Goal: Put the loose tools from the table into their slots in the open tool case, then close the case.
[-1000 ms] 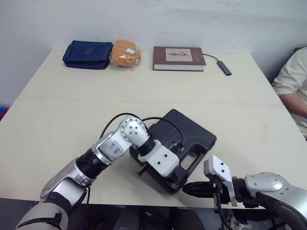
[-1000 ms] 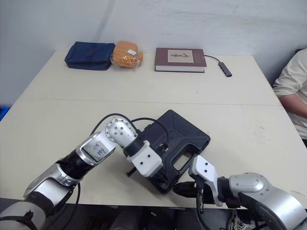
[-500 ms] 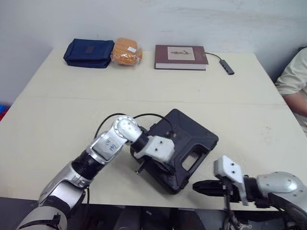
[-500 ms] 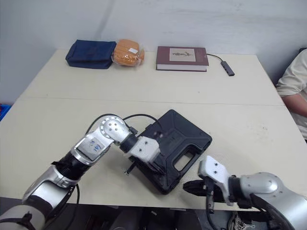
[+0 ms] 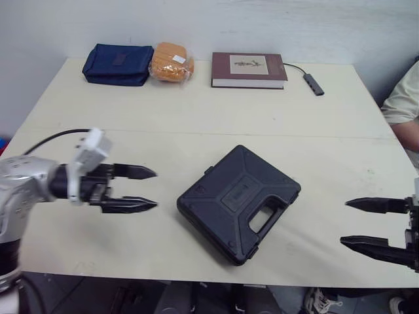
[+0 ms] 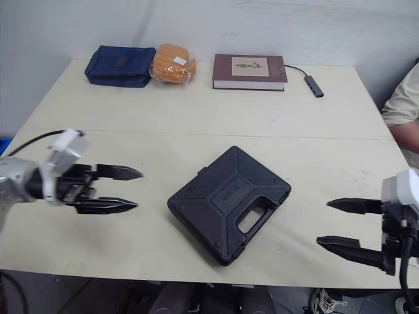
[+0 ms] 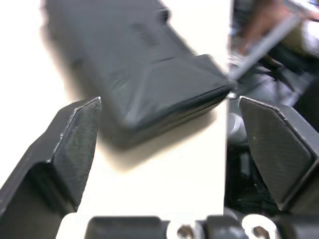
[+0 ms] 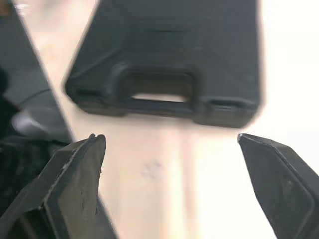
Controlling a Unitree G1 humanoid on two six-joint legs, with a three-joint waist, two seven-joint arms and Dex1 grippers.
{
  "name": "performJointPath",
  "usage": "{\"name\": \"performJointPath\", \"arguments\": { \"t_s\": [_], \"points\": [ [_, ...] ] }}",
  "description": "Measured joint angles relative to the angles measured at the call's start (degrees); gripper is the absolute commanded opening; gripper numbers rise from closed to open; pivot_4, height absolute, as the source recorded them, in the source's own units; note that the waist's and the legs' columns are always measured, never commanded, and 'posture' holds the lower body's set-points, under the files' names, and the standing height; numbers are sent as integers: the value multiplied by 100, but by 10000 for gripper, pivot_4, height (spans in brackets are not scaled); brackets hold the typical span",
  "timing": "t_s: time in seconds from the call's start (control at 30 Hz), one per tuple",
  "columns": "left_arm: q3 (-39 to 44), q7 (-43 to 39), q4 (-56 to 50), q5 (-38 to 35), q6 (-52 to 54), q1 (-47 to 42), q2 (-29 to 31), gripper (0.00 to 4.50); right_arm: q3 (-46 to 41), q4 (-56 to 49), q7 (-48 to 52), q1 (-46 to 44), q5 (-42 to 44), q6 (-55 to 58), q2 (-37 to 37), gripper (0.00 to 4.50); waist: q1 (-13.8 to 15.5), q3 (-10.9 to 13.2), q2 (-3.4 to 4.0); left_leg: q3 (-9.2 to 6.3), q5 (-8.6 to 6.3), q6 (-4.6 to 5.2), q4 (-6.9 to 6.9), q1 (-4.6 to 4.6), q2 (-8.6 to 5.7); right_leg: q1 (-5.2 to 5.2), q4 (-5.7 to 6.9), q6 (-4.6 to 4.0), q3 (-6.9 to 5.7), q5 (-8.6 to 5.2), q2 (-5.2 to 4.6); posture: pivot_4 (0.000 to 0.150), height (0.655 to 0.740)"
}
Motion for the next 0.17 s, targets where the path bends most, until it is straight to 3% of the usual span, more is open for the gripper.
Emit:
{"name": "performJointPath", "arguments": {
  "t_s": [0.17],
  "points": [
    [910,46,-22,-43,48,768,287,44650,22,334,133,-167,-213,-154,-58,45000,3,5,10,1,-1,-8,-19,-1,0,-12,0,-9,4,-5,-2,1500,7400]
  ]
}}
